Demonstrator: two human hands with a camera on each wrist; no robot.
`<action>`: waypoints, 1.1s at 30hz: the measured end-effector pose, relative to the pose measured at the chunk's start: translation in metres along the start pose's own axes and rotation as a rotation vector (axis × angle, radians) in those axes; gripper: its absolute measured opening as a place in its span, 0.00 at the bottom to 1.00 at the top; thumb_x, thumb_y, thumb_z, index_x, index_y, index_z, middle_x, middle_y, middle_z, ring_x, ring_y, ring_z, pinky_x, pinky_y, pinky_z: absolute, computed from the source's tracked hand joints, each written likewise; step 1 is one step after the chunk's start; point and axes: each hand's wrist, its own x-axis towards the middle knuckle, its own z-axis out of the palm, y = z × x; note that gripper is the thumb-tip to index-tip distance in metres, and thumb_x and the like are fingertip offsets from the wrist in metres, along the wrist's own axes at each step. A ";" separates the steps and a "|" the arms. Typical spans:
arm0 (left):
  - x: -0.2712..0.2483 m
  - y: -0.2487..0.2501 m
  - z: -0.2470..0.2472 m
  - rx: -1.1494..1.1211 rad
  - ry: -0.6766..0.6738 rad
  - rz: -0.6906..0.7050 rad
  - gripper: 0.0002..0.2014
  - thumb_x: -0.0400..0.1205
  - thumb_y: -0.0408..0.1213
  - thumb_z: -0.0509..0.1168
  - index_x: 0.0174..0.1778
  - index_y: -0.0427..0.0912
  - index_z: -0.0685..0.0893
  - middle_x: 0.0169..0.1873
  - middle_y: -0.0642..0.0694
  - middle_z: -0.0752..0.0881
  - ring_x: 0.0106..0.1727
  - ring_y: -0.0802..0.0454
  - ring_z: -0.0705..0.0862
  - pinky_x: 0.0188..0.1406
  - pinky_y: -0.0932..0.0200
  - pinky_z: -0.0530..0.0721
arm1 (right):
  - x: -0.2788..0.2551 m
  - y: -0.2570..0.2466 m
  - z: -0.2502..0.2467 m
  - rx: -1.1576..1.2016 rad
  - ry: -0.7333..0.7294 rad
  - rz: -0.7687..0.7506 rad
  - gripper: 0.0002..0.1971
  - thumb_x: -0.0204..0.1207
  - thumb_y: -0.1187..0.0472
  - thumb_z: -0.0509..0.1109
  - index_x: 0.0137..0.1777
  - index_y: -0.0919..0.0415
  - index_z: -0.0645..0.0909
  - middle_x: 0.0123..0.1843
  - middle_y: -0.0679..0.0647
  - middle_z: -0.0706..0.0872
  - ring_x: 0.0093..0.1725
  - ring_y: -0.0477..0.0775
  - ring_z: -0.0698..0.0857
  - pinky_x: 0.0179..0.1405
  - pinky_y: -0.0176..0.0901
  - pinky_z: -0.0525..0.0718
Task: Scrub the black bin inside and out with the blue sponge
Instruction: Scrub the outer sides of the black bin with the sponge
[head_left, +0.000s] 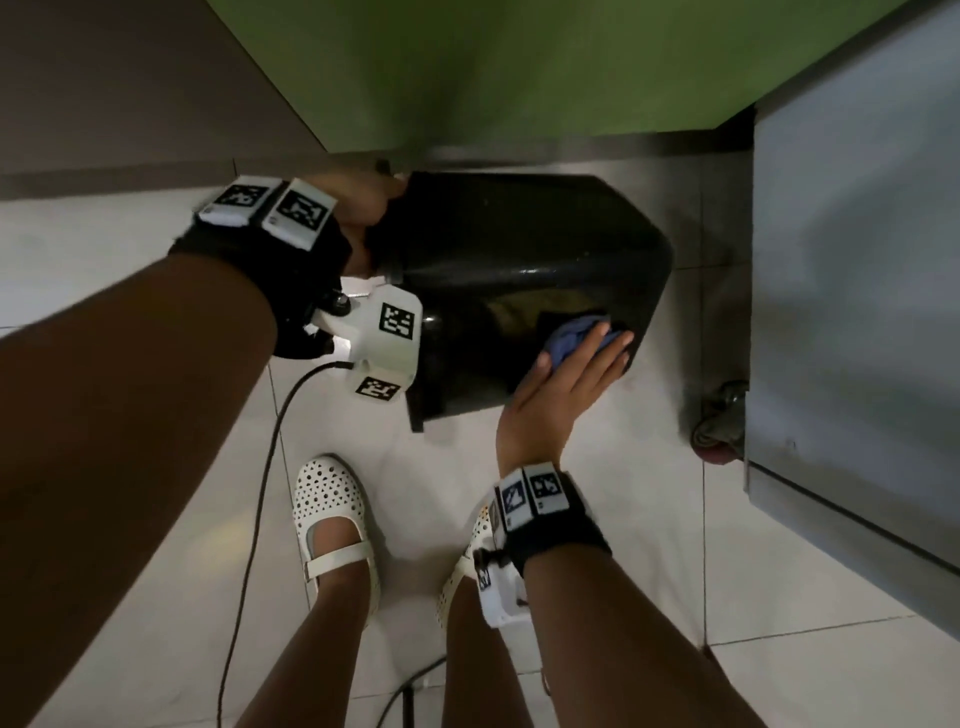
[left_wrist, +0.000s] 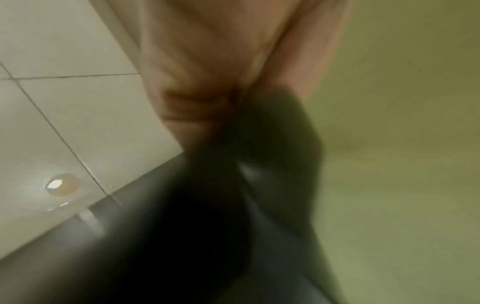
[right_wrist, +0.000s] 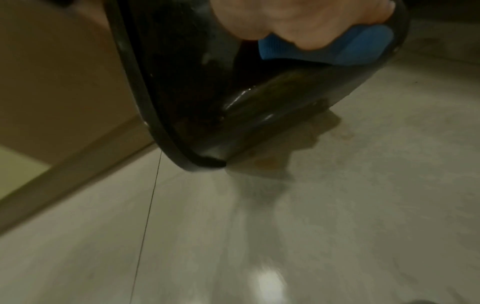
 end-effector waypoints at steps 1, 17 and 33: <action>0.000 -0.001 0.002 -0.067 0.008 -0.027 0.13 0.85 0.43 0.53 0.40 0.45 0.78 0.21 0.52 0.87 0.24 0.59 0.87 0.19 0.64 0.84 | 0.003 -0.004 0.000 0.063 -0.001 0.033 0.30 0.85 0.47 0.41 0.81 0.65 0.51 0.81 0.72 0.54 0.81 0.71 0.52 0.79 0.59 0.52; -0.052 -0.041 0.018 -0.005 0.000 0.140 0.20 0.86 0.47 0.47 0.75 0.51 0.61 0.57 0.47 0.79 0.41 0.51 0.83 0.22 0.56 0.86 | -0.052 -0.065 -0.011 -0.043 -0.238 -0.268 0.25 0.86 0.49 0.38 0.80 0.60 0.51 0.81 0.58 0.53 0.81 0.69 0.48 0.77 0.68 0.60; -0.026 -0.080 0.043 -0.019 0.425 0.427 0.18 0.86 0.47 0.46 0.70 0.46 0.67 0.54 0.49 0.79 0.56 0.49 0.80 0.57 0.55 0.79 | -0.049 -0.061 0.016 -0.255 -0.266 -0.290 0.29 0.82 0.45 0.53 0.79 0.56 0.54 0.81 0.58 0.59 0.81 0.68 0.53 0.81 0.61 0.48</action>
